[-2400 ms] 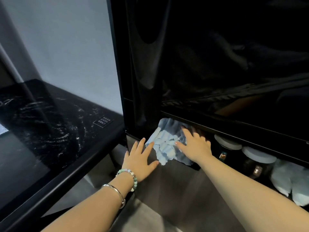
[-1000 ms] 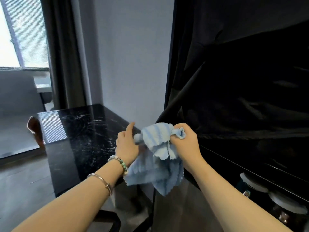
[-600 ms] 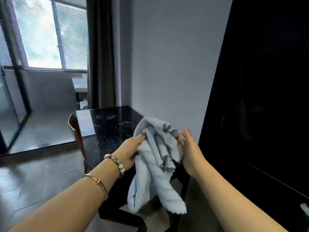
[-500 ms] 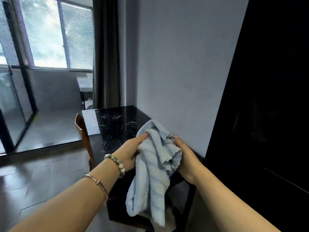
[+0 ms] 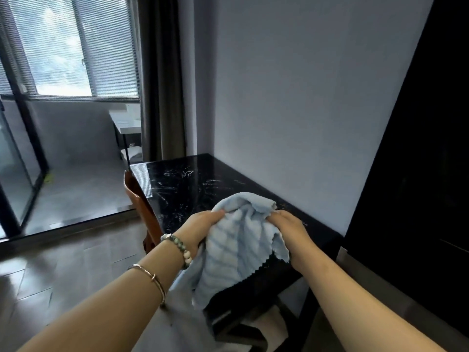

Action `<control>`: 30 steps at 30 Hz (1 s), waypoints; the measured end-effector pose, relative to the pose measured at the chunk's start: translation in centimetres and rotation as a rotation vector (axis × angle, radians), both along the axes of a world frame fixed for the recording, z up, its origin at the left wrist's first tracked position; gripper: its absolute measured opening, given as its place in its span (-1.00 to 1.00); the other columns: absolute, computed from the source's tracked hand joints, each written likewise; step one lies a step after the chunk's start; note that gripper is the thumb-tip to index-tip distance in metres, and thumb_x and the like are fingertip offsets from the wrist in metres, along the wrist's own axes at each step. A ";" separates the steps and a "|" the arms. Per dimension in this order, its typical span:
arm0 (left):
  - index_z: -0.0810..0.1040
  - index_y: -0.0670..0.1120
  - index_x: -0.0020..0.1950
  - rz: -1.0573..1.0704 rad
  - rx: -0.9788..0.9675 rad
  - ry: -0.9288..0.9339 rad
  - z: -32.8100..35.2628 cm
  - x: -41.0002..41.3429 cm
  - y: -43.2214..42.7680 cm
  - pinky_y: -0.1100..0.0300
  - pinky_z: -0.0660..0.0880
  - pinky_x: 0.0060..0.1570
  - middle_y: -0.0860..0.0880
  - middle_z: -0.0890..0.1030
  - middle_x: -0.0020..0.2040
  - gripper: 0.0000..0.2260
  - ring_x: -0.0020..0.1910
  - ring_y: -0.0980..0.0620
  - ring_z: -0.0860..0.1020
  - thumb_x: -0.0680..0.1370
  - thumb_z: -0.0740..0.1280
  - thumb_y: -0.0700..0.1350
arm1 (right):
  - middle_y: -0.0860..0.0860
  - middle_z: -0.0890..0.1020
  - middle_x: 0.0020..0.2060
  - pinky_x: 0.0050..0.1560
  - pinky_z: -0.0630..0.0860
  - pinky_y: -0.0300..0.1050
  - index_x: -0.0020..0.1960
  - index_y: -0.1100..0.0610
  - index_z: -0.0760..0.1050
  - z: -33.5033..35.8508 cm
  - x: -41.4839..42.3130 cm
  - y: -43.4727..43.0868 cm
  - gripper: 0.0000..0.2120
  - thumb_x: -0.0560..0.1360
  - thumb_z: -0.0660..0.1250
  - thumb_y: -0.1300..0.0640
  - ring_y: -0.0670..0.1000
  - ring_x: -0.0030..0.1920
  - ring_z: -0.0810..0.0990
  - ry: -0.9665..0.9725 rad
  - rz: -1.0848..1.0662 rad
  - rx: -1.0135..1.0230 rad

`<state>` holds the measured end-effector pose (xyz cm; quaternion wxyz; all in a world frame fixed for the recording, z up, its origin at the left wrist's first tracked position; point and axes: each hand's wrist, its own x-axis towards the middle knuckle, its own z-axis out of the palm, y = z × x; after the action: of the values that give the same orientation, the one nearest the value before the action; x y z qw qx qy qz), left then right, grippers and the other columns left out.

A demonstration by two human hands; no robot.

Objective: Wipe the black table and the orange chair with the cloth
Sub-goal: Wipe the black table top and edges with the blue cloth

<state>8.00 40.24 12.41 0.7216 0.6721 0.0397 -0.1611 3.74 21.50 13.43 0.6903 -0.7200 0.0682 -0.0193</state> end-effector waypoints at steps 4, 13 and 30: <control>0.64 -0.19 -0.10 -0.038 -0.076 0.062 0.4 0.5 0.8 0.17 0.57 -0.15 -0.12 0.67 -0.21 -0.78 -0.21 -0.02 0.64 0.53 0.30 -0.07 | -0.01 0.51 -0.37 -0.44 0.43 -0.33 -0.22 0.17 0.45 1.1 0.7 0.7 -0.84 0.54 0.25 0.20 -0.13 -0.44 0.49 -0.060 -0.046 -0.066; 0.54 -0.17 -0.12 0.143 0.011 -0.079 0.9 1.1 2.6 -0.01 0.51 -0.03 -0.20 0.57 -0.11 -0.82 -0.12 -0.10 0.53 0.59 0.22 -0.12 | 0.02 0.56 -0.33 -0.25 0.46 -0.17 -0.22 0.13 0.48 1.8 2.7 2.8 -0.82 0.53 0.29 0.09 -0.02 -0.33 0.52 -0.010 0.069 0.024; 0.55 -0.18 -0.04 -0.131 0.026 -0.315 4.7 1.1 0.1 0.10 0.54 -0.09 -0.15 0.60 -0.15 -0.80 -0.15 -0.04 0.57 0.61 0.21 -0.09 | -0.05 0.49 0.18 -0.04 0.50 -0.24 0.34 -0.09 0.35 1.5 2.5 2.2 -0.48 0.44 0.43 0.13 -0.08 0.12 0.49 -0.147 0.345 -0.258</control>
<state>9.06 40.33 17.14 0.6982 0.6994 -0.1158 -0.1001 6.23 23.72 14.95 0.5886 -0.8001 -0.1094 0.0380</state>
